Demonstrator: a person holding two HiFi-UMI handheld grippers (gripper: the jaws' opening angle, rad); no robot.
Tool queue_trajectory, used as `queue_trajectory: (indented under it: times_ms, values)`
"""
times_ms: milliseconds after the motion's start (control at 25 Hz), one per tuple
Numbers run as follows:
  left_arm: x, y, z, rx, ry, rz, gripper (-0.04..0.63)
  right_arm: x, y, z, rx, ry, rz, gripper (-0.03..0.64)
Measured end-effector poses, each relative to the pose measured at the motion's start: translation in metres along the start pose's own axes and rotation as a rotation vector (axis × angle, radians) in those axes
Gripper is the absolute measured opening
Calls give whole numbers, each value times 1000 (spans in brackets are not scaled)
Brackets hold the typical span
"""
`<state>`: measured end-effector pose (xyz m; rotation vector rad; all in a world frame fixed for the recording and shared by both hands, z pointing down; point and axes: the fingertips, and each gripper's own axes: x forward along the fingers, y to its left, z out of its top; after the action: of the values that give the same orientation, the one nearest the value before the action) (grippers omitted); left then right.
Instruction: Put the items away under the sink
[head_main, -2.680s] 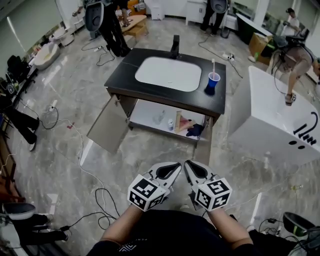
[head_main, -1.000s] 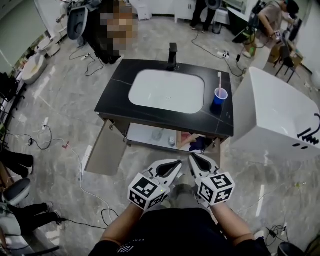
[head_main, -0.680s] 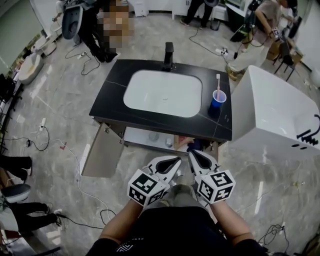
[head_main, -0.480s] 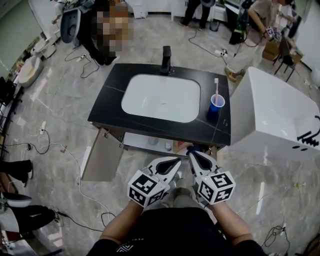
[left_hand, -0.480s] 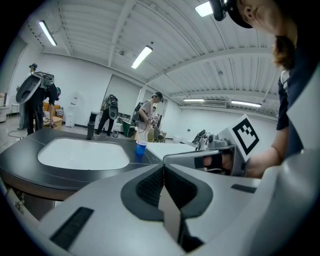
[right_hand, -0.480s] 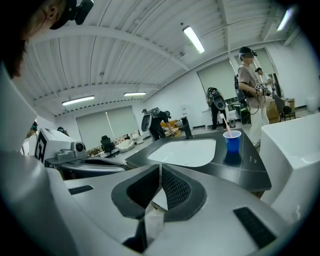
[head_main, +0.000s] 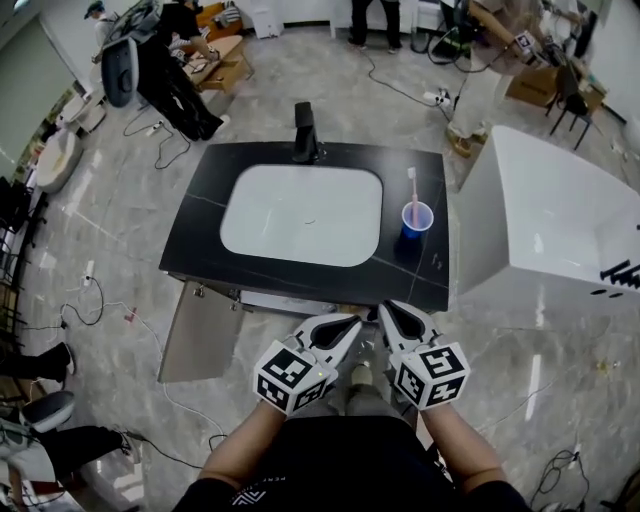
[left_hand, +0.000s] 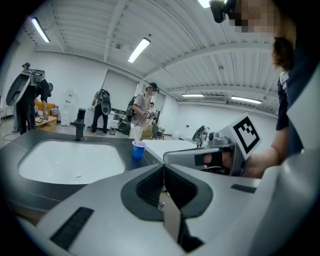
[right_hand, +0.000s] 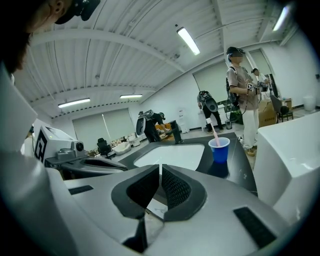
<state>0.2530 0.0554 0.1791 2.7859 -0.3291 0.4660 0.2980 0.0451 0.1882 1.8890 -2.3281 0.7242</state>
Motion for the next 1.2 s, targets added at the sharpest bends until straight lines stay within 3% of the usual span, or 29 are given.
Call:
queue_trajectory:
  times_ms: [320,720,1200]
  values:
    - [48,10,12,7,18,-29,11,14,-54,12,26,-20,-45,41]
    - [96,49,21,19,60,-135,11,40,-110,26,50,-43,-192,41]
    - [130,82,39,44,94,-240,11,66,-142,45,59,-60,-291,41]
